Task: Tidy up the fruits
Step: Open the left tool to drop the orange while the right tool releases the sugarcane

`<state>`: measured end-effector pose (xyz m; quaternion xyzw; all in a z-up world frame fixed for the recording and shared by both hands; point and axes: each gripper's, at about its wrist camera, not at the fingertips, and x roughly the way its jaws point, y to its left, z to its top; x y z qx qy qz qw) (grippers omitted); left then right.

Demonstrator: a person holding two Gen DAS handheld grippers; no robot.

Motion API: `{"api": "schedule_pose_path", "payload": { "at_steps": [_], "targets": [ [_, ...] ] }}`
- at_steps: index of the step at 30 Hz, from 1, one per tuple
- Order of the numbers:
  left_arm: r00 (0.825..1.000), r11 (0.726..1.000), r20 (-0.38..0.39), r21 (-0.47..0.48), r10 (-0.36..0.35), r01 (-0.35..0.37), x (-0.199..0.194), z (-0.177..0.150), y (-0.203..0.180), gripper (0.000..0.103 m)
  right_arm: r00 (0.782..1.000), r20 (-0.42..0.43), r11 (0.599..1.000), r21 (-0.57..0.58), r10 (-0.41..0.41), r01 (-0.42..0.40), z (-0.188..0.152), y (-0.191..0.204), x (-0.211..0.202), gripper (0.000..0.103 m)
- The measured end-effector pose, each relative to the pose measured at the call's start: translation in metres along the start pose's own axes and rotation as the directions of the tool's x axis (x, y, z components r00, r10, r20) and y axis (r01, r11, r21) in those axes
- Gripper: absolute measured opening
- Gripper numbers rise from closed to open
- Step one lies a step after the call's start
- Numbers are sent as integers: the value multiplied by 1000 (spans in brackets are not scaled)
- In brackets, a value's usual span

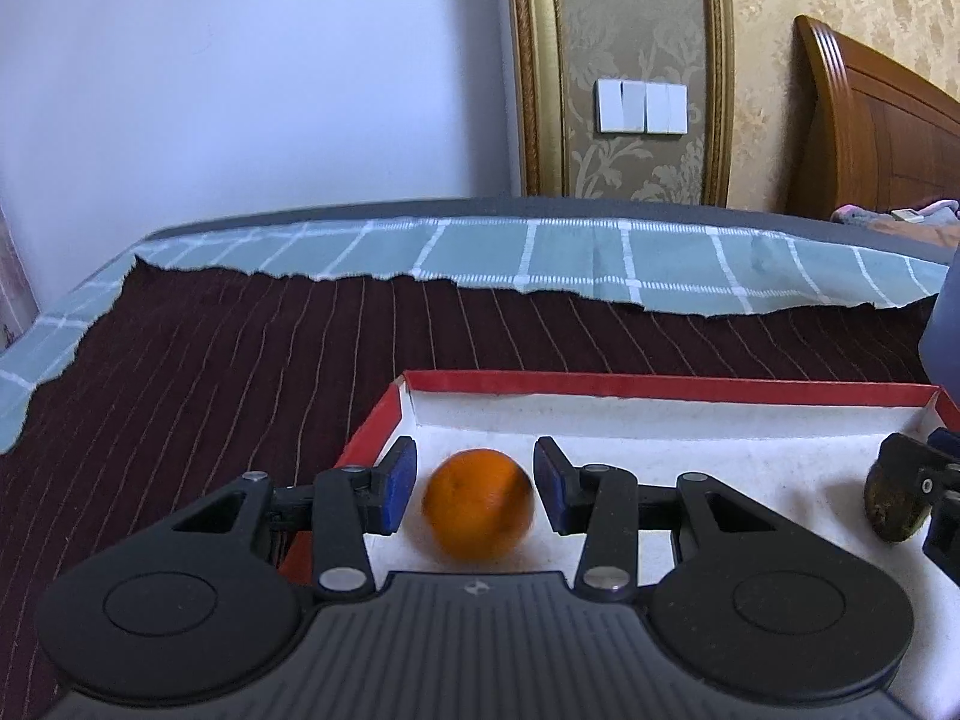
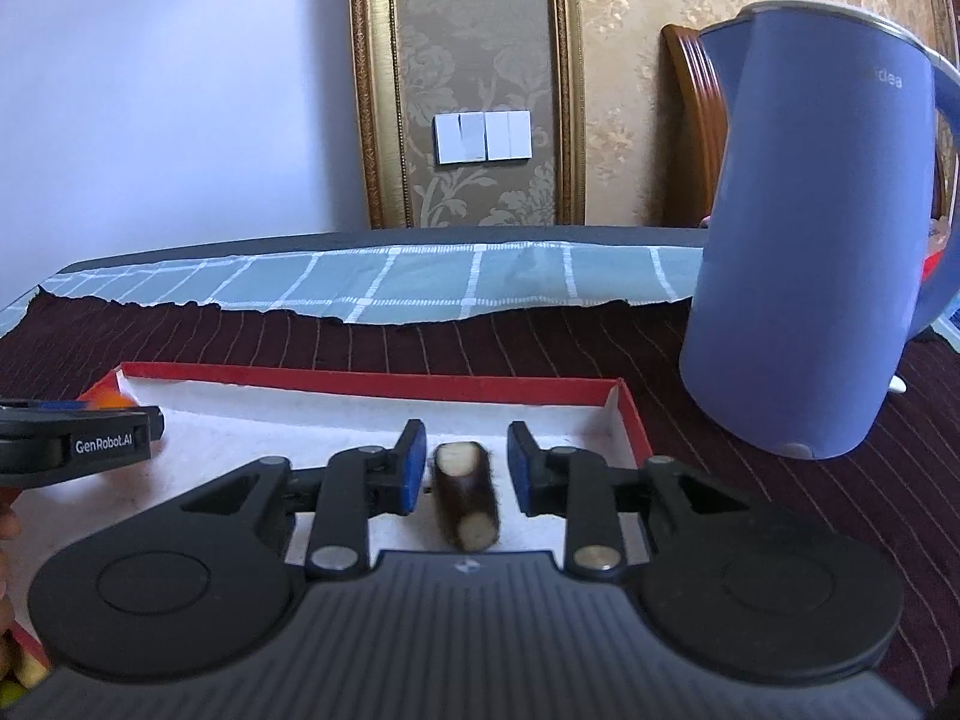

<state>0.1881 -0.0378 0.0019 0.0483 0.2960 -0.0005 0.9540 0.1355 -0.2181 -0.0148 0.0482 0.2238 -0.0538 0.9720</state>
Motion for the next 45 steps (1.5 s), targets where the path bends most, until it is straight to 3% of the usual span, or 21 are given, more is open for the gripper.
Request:
{"api": "schedule_pose_path", "payload": {
  "at_steps": [2,7,13,17,21,27,30,35,45],
  "targets": [
    [1000,1000,13,8,0,0,-2,-1,-2,57,1000,-1,1000,-3,0,0,0,0,0,29],
    [1000,1000,23,17,8,-9,-3,-2,-3,58,1000,-8,1000,9,3,-3,-1,-2,0,29],
    [1000,1000,17,13,2,-2,-3,-1,-3,58,1000,-1,1000,14,-1,1,-1,-2,-1,40],
    [1000,1000,17,21,2,-2,-3,-2,-3,67,1000,15,1000,26,-7,6,-2,-4,-5,57],
    [999,999,33,39,4,-5,-10,-3,-5,67,999,32,1000,27,-11,10,-3,-6,-10,57],
    [999,998,42,59,-4,1,-23,-8,-6,67,998,59,999,35,3,-5,-5,-9,-21,77],
    [999,998,53,61,-2,-1,-34,-12,-4,77,997,72,999,37,18,-21,-6,-10,-26,88],
    [995,997,100,70,4,-11,-56,-20,-3,80,995,95,1000,10,26,-27,-12,-3,-39,102],
    [995,999,94,34,-40,37,-81,-38,10,84,992,109,998,-16,56,-54,-32,7,-64,103]
  ]
}}
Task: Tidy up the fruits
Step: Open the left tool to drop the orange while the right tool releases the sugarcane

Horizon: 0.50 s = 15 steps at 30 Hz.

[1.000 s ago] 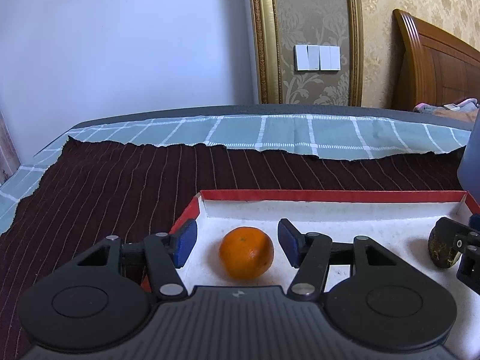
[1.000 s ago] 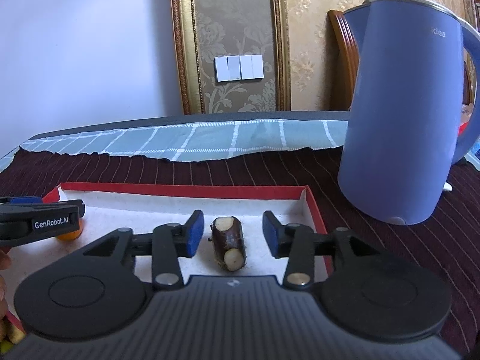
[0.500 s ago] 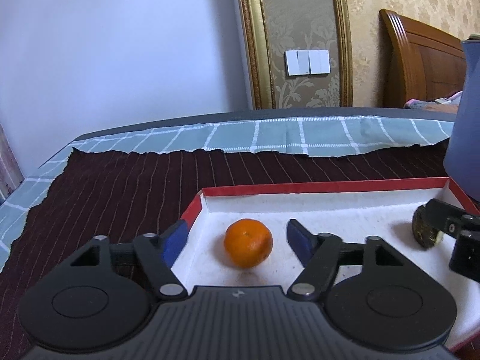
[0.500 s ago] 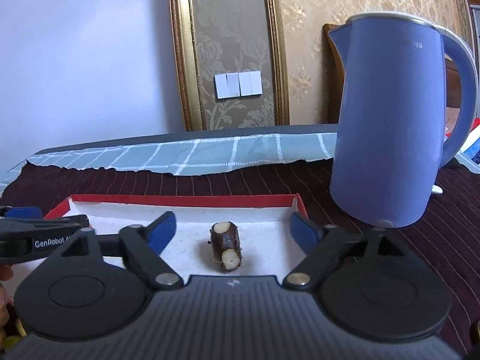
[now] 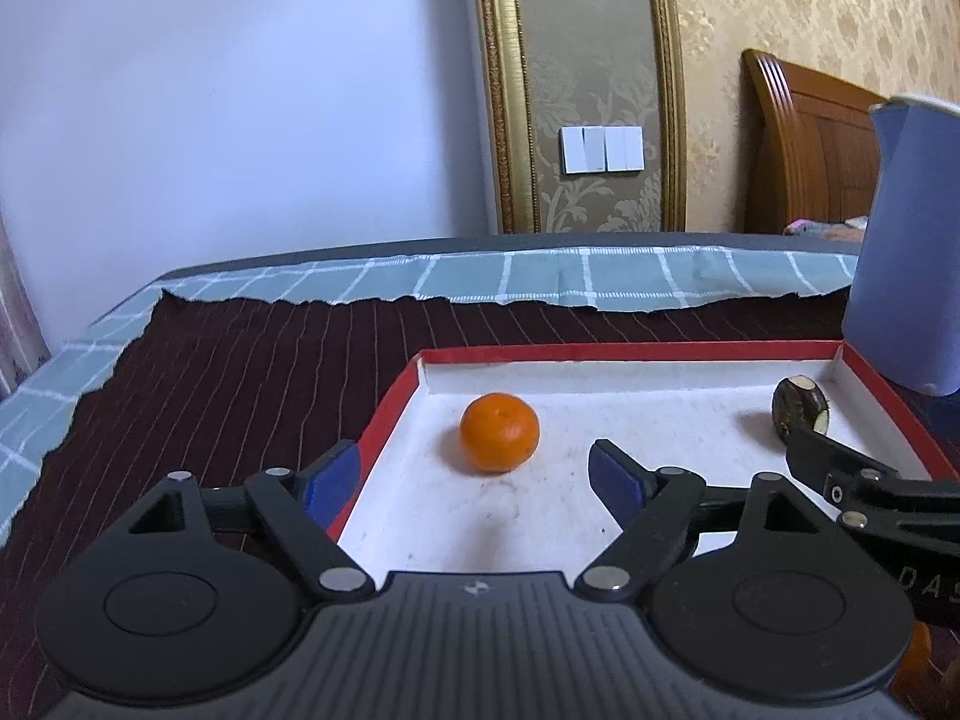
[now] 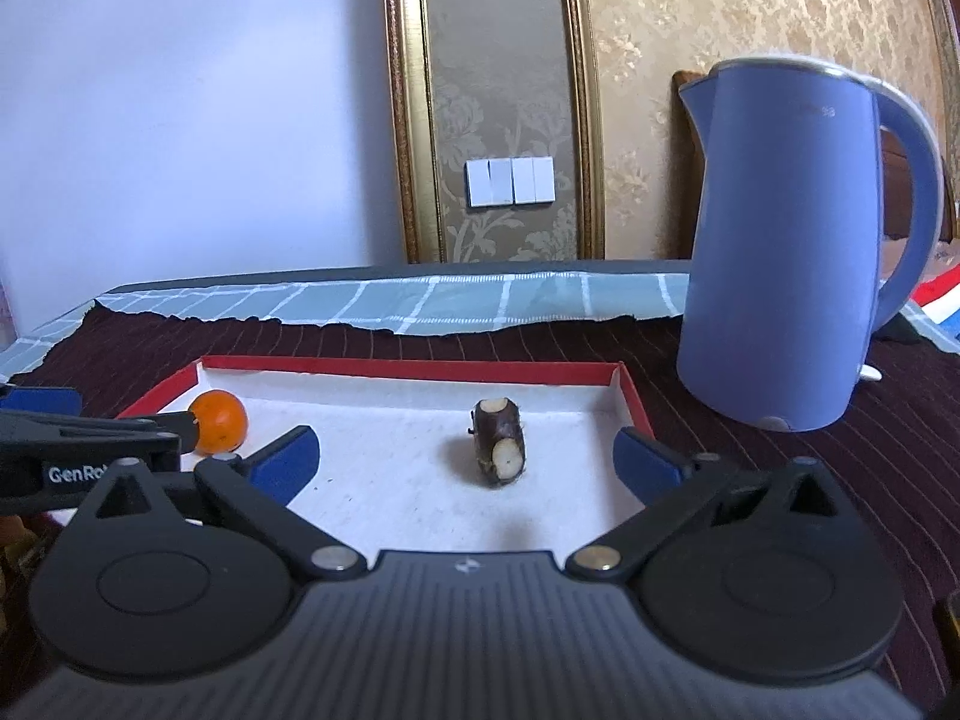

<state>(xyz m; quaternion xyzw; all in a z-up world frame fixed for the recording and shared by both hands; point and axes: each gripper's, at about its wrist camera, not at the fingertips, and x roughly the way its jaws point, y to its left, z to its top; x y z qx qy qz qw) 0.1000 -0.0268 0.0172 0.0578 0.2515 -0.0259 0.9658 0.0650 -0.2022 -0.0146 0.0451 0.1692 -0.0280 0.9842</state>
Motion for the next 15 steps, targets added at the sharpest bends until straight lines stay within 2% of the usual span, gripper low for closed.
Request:
{"api": "schedule_pose_path", "payload": {
  "at_steps": [7,15],
  "targets": [
    [1000,999,19,-32,4,-4,-19,-12,13,84,1000,18,1000,-4,-19,19,-11,10,-21,103],
    [1000,998,21,-69,-9,11,-36,-26,28,84,995,9,995,-12,-104,104,-23,18,-36,103]
  ]
}}
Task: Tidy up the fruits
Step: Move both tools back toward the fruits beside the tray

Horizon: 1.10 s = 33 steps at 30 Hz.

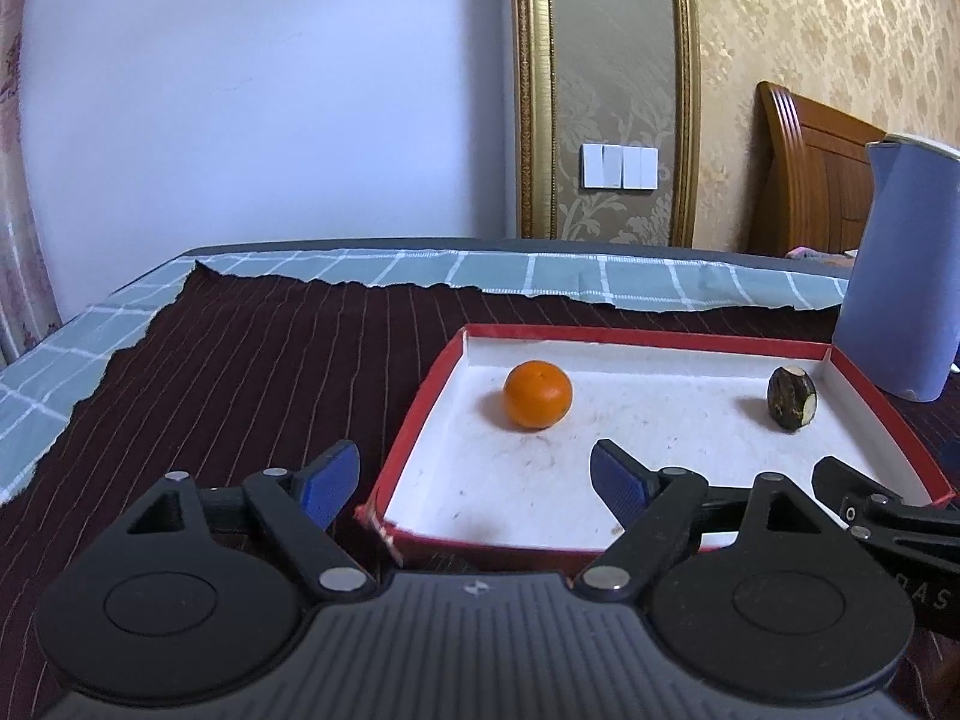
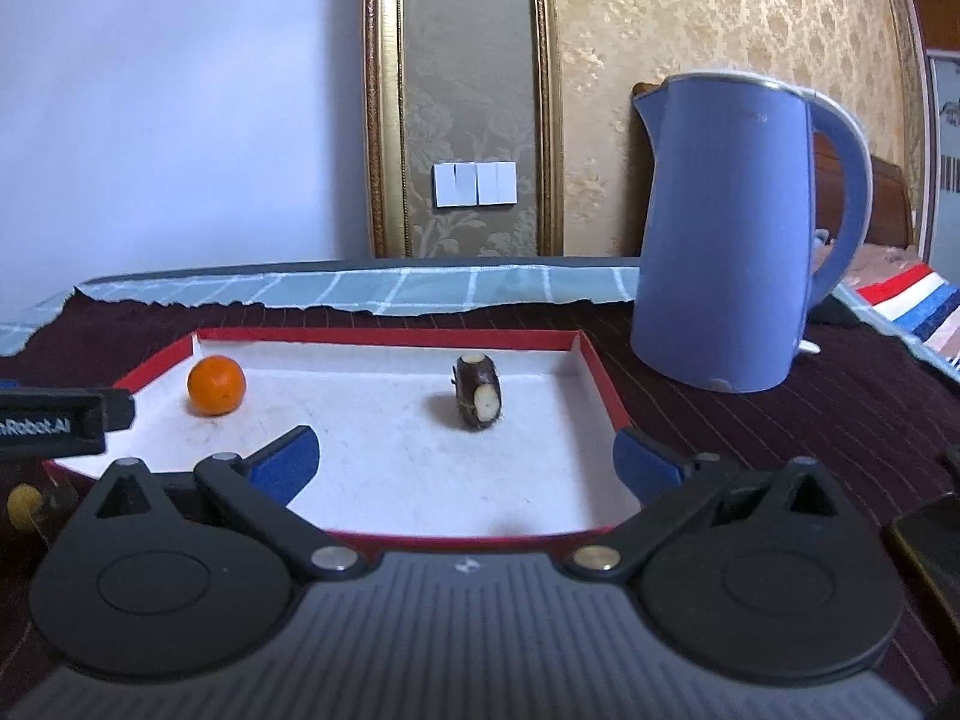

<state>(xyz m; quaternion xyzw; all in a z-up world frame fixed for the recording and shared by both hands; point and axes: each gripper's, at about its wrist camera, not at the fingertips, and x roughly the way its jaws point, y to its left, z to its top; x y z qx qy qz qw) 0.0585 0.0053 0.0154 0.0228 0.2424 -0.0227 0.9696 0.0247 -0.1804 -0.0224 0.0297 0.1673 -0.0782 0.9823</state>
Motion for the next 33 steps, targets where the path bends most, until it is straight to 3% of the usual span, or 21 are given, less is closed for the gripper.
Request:
{"api": "schedule_pose_path", "payload": {
  "at_steps": [17,30,33],
  "targets": [
    [1000,999,7,-26,-26,26,-24,-25,29,84,998,8,998,-6,61,-61,-12,-6,-35,103],
    [1000,1000,-12,-17,25,-26,-31,-53,75,84,996,-13,987,-133,89,-90,-22,3,-54,103],
    [1000,999,-24,-41,4,-5,-28,-54,84,84,995,-21,985,-144,92,-94,-25,4,-56,103]
  ]
}}
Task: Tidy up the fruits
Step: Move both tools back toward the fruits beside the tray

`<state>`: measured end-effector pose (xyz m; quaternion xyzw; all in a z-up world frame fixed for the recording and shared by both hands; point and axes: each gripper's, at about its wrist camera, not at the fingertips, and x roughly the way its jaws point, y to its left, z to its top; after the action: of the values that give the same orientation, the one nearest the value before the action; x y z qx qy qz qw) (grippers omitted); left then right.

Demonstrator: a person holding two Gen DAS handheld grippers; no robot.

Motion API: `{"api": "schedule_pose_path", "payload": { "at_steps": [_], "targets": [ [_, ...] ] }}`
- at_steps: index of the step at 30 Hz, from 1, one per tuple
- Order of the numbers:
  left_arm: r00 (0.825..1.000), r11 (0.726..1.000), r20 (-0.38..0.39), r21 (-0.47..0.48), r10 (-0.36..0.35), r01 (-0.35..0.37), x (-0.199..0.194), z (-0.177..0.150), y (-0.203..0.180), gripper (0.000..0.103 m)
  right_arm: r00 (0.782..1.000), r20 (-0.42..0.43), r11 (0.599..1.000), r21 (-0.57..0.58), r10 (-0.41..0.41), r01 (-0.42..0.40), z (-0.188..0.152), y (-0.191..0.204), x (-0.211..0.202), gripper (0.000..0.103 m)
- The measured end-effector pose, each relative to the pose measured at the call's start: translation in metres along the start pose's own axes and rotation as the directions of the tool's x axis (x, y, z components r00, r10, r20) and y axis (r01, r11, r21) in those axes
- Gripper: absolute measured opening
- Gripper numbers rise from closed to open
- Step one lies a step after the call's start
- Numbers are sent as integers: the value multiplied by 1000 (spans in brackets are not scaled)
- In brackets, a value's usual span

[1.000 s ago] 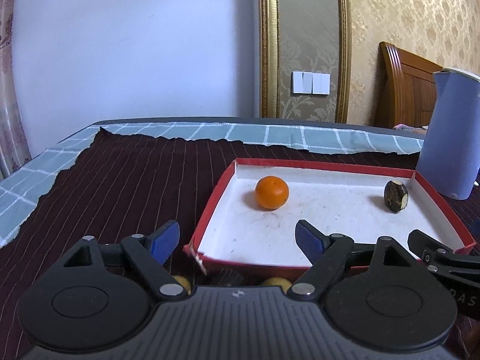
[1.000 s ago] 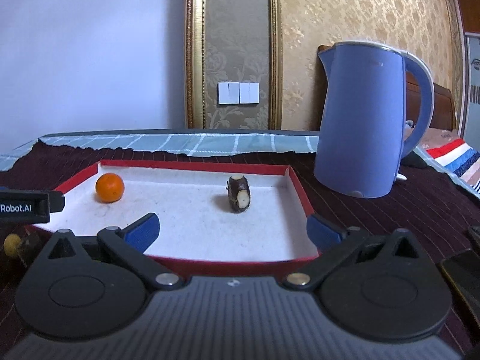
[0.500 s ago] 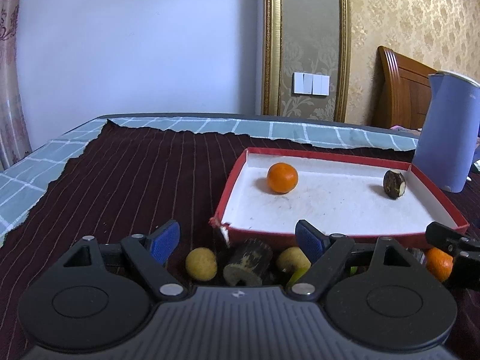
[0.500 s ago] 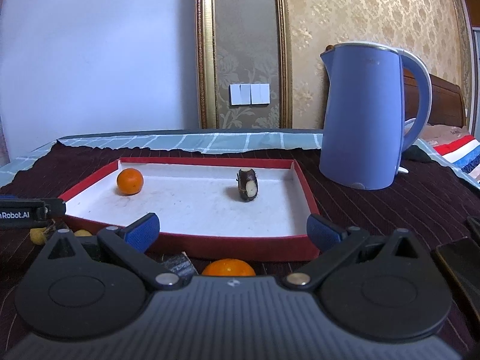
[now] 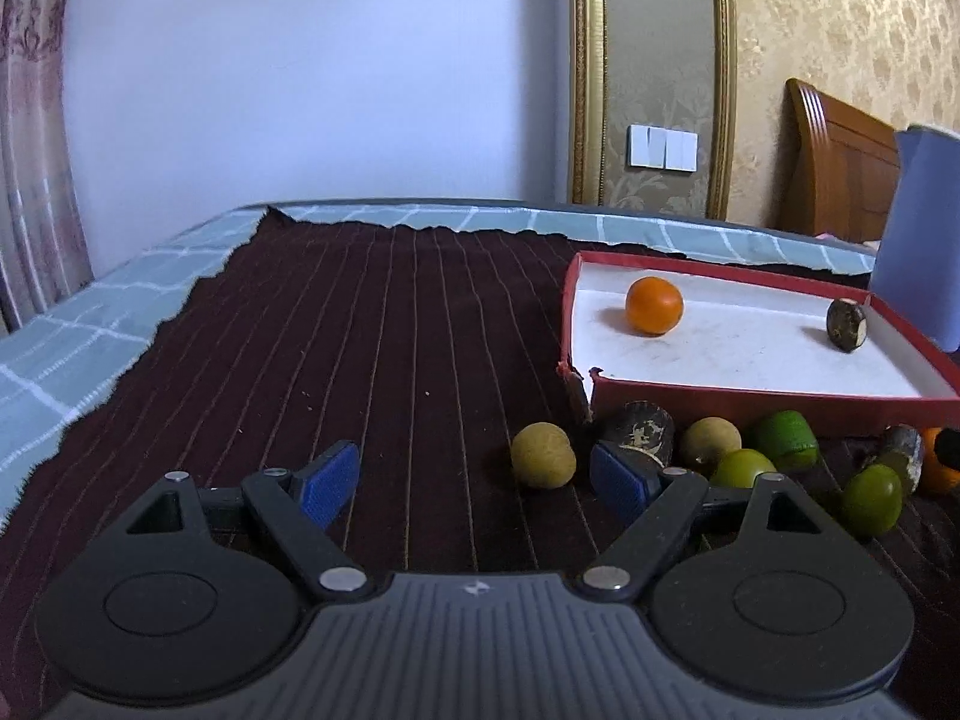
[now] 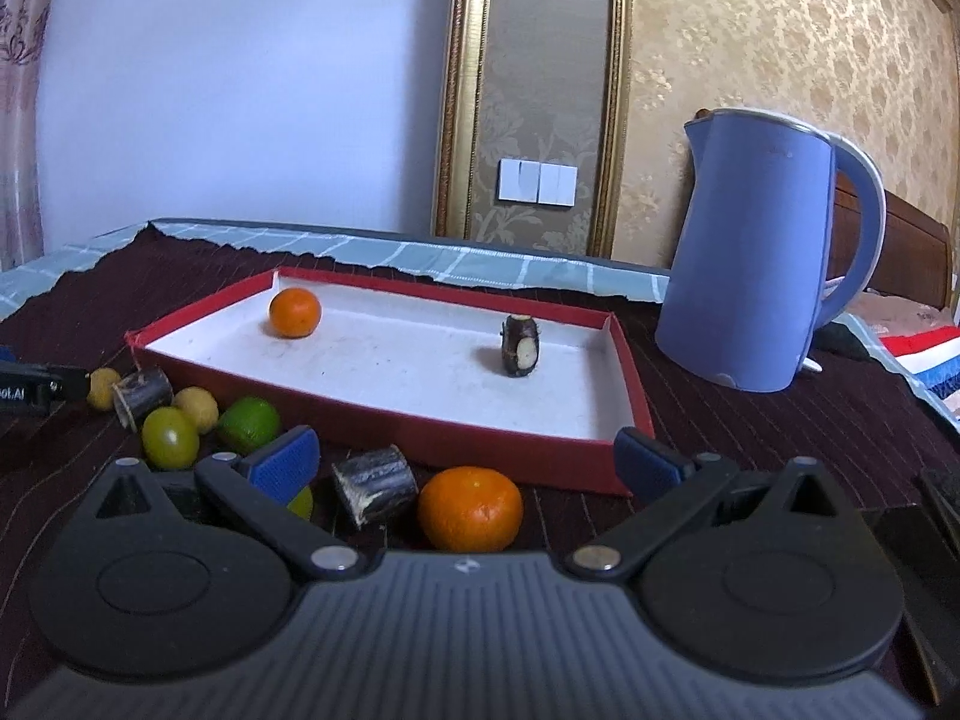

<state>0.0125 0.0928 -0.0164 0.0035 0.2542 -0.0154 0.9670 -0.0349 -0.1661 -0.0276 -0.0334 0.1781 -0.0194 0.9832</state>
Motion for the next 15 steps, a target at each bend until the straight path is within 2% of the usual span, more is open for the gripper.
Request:
{"api": "schedule_pose_path", "payload": {
  "at_steps": [4,9,15],
  "targets": [
    [1000,1000,-21,4,-23,23,6,3,0,84,1000,-9,1000,-2,-19,19,-3,-2,-2,103],
    [997,997,-36,47,62,-60,15,4,-7,84,999,-12,999,-3,-41,41,-6,-10,-4,103],
    [996,998,-61,44,58,-55,27,11,-10,84,999,-27,999,11,-38,39,-10,-15,0,103]
  ]
}}
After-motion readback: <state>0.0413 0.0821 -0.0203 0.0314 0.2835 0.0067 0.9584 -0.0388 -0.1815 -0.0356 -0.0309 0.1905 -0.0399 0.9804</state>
